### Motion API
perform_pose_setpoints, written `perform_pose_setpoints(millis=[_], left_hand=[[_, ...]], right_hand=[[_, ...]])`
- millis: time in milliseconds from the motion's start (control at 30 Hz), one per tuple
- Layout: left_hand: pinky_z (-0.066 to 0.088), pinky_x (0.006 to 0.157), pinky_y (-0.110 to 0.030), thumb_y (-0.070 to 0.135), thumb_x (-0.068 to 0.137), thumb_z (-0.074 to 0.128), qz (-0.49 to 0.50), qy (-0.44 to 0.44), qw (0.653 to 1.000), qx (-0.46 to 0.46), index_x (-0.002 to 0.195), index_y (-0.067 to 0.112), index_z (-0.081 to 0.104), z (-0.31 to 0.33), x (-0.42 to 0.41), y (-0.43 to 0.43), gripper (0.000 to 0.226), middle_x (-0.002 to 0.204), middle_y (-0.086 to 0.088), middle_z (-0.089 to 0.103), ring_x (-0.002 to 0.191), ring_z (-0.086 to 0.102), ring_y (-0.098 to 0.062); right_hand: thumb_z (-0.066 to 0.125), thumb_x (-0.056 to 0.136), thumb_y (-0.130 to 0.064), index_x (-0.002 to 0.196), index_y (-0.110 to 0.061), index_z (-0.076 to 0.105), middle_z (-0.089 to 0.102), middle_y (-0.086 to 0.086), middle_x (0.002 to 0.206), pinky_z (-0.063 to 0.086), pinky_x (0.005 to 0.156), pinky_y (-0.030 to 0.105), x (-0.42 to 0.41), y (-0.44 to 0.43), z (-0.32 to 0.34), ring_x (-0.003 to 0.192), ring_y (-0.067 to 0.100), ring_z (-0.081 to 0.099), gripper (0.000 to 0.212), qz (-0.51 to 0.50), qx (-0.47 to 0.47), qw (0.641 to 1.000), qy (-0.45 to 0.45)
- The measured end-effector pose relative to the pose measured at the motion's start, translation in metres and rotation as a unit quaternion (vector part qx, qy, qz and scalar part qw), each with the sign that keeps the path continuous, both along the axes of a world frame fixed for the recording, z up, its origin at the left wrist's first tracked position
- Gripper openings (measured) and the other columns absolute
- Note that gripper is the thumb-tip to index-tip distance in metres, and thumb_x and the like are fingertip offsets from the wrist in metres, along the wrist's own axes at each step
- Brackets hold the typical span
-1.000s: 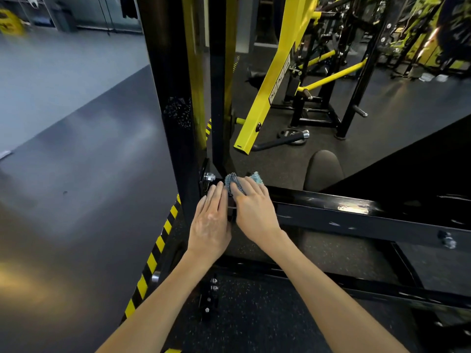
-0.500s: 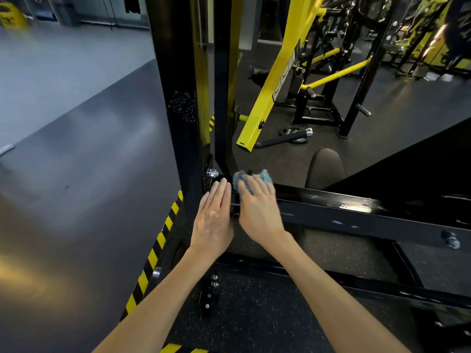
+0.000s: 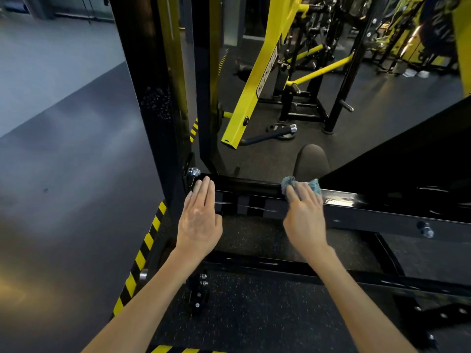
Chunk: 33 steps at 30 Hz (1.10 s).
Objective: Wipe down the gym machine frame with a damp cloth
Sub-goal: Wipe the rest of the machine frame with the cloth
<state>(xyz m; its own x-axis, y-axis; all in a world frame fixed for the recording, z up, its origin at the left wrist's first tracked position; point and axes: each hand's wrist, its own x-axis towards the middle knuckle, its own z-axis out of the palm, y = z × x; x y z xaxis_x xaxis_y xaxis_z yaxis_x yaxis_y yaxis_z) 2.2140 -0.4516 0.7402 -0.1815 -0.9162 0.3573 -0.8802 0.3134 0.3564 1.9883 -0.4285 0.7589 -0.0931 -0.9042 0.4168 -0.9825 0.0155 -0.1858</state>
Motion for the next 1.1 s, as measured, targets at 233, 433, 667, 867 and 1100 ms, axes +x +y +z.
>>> perform_pose_setpoints(millis=[233, 433, 667, 867, 1100], left_hand=[[0.013, 0.123, -0.036, 0.011, 0.087, 0.064, -0.047, -0.055, 0.997, 0.009, 0.154, 0.000, 0.024, 0.002, -0.014, -0.001, 0.079, 0.161, -0.016, 0.026, 0.151, 0.020, -0.028], [0.011, 0.120, -0.034, 0.002, 0.085, 0.058, -0.044, -0.042, 0.998, -0.004, 0.153, 0.002, 0.028, 0.004, -0.010, 0.001, 0.074, 0.160, -0.013, 0.028, 0.150, 0.022, -0.026], [-0.003, 0.120, -0.028, 0.008, 0.096, 0.045, -0.054, -0.004, 0.999, -0.005, 0.155, 0.002, 0.016, 0.004, -0.019, 0.000, 0.066, 0.164, -0.011, 0.015, 0.153, 0.008, -0.022], [0.010, 0.119, -0.035, 0.005, 0.087, 0.058, -0.055, -0.045, 0.997, 0.007, 0.150, -0.005, 0.028, 0.004, -0.028, -0.002, 0.071, 0.158, -0.021, 0.030, 0.148, 0.026, -0.032], [0.011, 0.120, -0.035, 0.010, 0.090, 0.055, -0.061, -0.057, 0.996, -0.007, 0.149, -0.006, 0.031, 0.010, -0.037, -0.004, 0.066, 0.157, -0.021, 0.032, 0.148, 0.028, -0.032]], right_hand=[[0.048, 0.084, -0.012, 0.128, -0.004, 0.060, 0.058, 0.015, 0.132, 0.038, 0.108, 0.049, 0.096, -0.033, 0.005, 0.130, 0.033, 0.049, 0.046, 0.133, 0.002, 0.991, -0.016], [0.061, 0.081, -0.002, 0.134, -0.008, 0.055, 0.053, 0.010, 0.140, 0.035, 0.112, 0.048, 0.031, -0.008, 0.003, 0.136, 0.027, 0.043, 0.054, 0.101, 0.005, 0.995, 0.014], [0.058, 0.082, 0.004, 0.121, 0.003, 0.061, 0.061, 0.019, 0.127, 0.040, 0.105, 0.050, -0.029, 0.011, -0.004, 0.126, 0.037, 0.052, 0.039, -0.028, -0.046, 0.999, -0.006], [0.048, 0.076, -0.009, 0.121, -0.003, 0.061, 0.060, 0.014, 0.127, 0.036, 0.107, 0.048, 0.053, -0.011, 0.006, 0.126, 0.034, 0.050, 0.048, 0.061, -0.015, 0.998, -0.022], [0.066, 0.076, 0.003, 0.121, -0.006, 0.064, 0.061, 0.010, 0.130, 0.039, 0.107, 0.045, 0.000, 0.007, 0.006, 0.127, 0.028, 0.052, 0.046, 0.065, -0.027, 0.997, -0.017]])
